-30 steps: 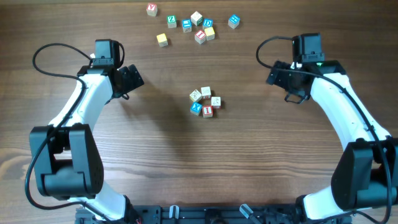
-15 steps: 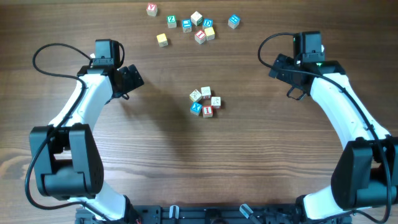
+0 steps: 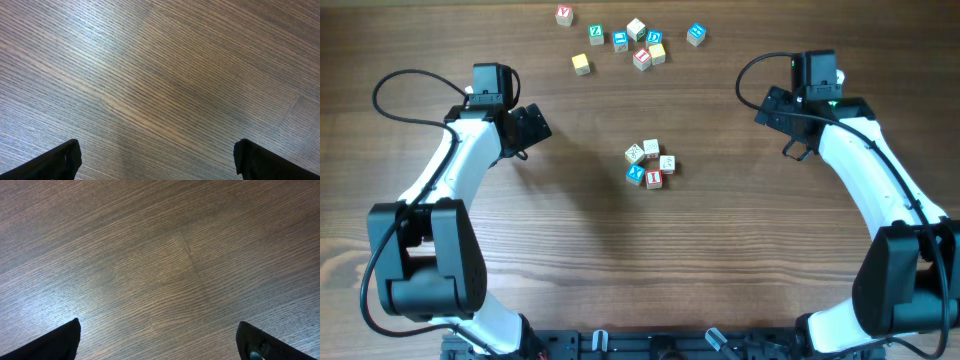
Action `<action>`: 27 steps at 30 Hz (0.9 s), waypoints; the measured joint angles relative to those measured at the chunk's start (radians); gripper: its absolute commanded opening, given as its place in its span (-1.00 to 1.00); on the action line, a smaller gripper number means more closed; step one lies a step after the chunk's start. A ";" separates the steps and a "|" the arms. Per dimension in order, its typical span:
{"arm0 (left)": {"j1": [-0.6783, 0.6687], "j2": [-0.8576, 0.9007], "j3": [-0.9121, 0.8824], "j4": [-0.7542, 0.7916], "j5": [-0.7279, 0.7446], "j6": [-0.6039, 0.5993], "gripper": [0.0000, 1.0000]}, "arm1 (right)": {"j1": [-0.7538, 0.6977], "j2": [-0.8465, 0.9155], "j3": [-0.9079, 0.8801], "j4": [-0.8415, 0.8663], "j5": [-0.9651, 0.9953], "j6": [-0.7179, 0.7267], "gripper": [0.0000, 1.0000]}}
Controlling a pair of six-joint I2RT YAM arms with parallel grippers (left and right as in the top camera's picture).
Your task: Form a circle
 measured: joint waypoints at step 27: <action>-0.009 -0.014 0.000 -0.012 0.000 0.000 1.00 | 0.000 0.000 0.000 0.000 0.000 0.000 0.99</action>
